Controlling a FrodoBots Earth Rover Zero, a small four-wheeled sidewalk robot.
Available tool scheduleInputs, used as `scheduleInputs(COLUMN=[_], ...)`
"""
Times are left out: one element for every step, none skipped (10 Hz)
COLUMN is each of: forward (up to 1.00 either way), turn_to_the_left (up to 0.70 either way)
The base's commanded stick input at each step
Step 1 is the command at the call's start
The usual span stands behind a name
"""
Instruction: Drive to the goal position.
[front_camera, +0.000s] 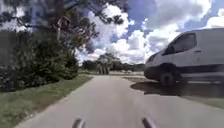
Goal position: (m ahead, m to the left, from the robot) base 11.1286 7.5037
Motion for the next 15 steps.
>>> scheduleInputs(forward=[0.7,0.7,0.7,0.7,0.7,0.7,0.7,0.7,0.7,0.7,0.7,0.7,0.7,0.7,0.7], turn_to_the_left=[0.0,0.0,0.0,0.2,0.35,0.35,0.35,0.26,0.0,0.0,0.0,0.0,0.0,0.0,0.03])
